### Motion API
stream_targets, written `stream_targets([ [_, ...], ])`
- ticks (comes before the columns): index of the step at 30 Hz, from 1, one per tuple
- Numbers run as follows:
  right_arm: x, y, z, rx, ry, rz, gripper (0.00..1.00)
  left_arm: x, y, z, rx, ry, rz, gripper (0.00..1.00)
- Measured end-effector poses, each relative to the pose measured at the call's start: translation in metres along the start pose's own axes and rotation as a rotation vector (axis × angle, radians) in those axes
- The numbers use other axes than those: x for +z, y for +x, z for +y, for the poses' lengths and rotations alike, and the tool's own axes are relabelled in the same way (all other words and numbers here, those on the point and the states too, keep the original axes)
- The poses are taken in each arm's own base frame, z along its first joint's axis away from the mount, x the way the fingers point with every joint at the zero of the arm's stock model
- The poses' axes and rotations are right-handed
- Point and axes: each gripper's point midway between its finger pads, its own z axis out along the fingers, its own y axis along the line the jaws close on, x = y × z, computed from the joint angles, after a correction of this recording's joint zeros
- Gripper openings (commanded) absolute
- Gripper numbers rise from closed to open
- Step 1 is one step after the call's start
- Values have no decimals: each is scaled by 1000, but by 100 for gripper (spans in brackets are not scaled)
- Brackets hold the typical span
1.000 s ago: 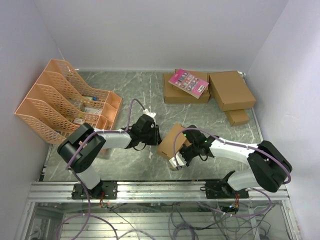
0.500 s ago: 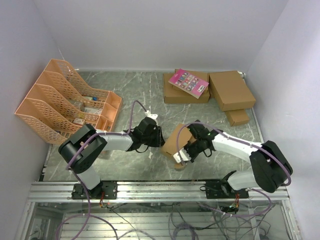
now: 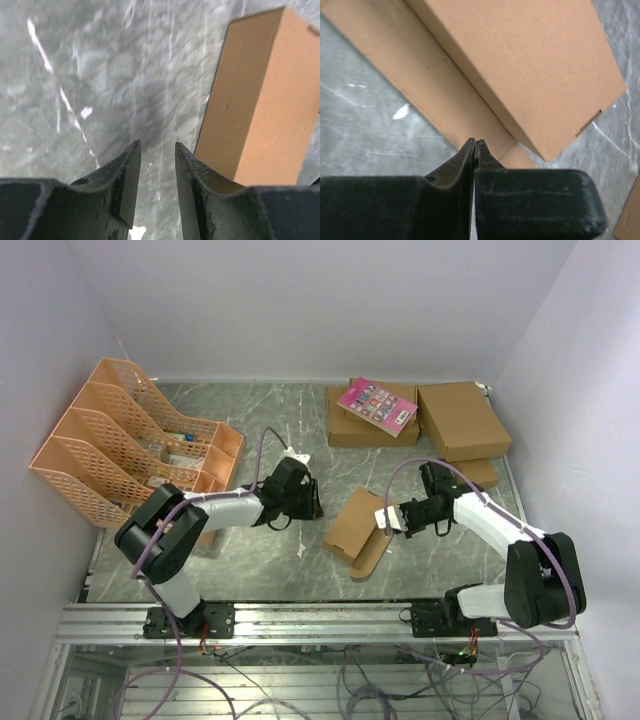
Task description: Fold the paper box
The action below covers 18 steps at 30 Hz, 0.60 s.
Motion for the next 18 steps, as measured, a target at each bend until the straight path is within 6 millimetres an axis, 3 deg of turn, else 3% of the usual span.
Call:
stream_targets([
  [6, 5, 19, -29, 84, 112, 56, 0, 20, -29, -20, 34, 58, -21, 43],
  [10, 15, 24, -35, 120, 143, 80, 0, 39, -19, -23, 36, 91, 23, 42],
  [18, 37, 30, -45, 175, 169, 126, 0, 42, -19, -33, 48, 130, 23, 44],
])
